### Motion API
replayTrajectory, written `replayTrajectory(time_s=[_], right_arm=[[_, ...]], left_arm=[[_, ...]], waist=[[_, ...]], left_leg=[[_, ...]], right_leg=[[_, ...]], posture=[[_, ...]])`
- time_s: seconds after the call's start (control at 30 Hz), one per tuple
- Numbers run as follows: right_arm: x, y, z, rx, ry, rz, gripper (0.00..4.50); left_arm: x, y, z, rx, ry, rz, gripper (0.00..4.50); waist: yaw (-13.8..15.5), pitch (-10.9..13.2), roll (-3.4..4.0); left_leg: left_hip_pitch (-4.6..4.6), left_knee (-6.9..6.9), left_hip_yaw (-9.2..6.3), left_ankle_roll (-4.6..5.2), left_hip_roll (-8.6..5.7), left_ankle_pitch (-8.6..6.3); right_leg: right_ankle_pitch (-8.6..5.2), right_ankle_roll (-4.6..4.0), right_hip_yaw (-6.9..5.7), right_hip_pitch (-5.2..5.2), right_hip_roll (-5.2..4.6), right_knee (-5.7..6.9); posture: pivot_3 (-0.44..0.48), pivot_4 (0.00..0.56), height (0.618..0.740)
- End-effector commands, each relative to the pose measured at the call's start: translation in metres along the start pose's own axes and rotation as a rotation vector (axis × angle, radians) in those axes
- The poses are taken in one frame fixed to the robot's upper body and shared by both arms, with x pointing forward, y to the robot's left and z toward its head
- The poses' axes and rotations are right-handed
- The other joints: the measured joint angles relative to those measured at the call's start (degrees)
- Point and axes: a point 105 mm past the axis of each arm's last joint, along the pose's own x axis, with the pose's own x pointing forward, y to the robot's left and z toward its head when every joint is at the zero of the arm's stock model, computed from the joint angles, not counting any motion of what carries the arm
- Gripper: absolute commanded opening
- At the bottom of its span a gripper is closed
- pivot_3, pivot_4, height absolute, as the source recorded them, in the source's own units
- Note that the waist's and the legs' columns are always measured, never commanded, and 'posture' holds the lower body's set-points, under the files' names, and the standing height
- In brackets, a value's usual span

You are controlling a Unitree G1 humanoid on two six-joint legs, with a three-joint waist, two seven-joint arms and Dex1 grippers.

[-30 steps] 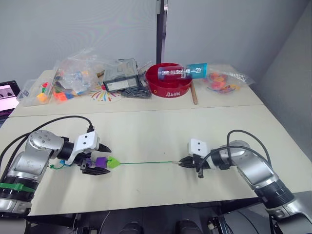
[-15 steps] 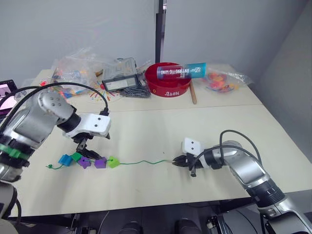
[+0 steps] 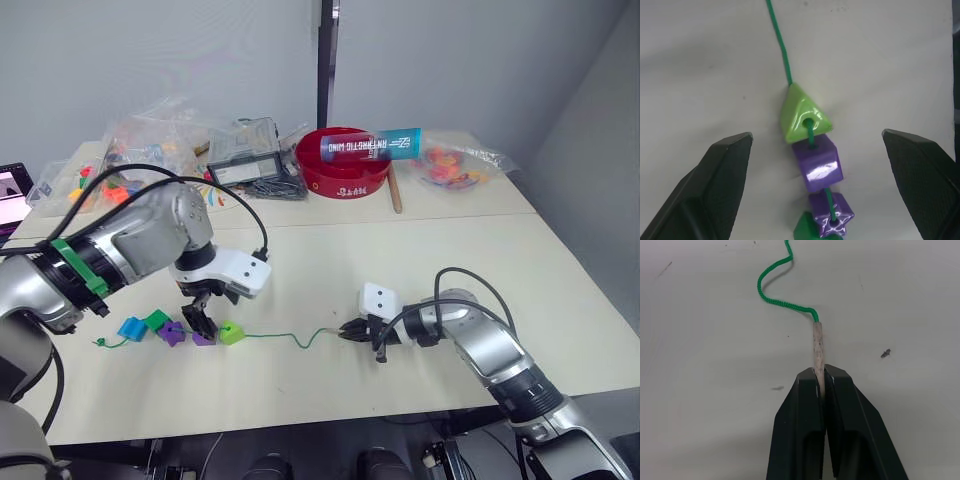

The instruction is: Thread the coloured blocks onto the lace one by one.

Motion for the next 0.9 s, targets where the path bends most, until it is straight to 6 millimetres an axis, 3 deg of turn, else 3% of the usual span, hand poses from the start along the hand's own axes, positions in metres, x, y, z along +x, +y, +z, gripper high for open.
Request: replayTrajectory(time_s=[0.03,0.37,0.7,0.9], right_arm=[[0.001,0.0,0.005,-0.013,-0.012,-0.007,0.0],[0.001,0.0,0.008,-0.006,-0.02,-0.021,0.0],[-0.007,-0.002,0.009,-0.022,-0.019,-0.017,0.0],[-0.014,0.0,0.004,-0.024,-0.007,-0.014,0.0]], left_arm=[[-0.008,0.0,0.007,0.005,0.004,0.02,4.36],[0.012,-0.002,-0.009,-0.022,0.034,0.043,4.36],[-0.011,-0.008,-0.009,-0.154,-0.293,0.112,4.36],[-0.019,-0.01,-0.033,-0.192,-0.376,0.201,4.36]], waist=[[0.01,0.0,0.0],[0.01,0.0,0.0],[0.08,0.0,0.0],[0.08,0.0,0.0]], left_leg=[[0.0,0.0,0.0,0.0,0.0,0.0],[0.01,0.02,0.0,0.0,0.0,0.0],[0.01,0.05,-0.01,0.01,-0.01,0.0],[0.01,0.04,0.0,0.01,-0.01,0.0]], right_leg=[[0.0,0.0,0.0,0.0,0.0,0.0],[0.0,0.0,0.0,0.0,0.0,0.01],[0.0,0.0,0.0,-0.01,-0.02,0.03],[0.0,0.0,-0.02,-0.01,-0.02,0.03]], posture=[[0.0,0.15,0.74],[0.0,0.15,0.74],[0.0,0.15,0.74],[0.0,0.15,0.74]])
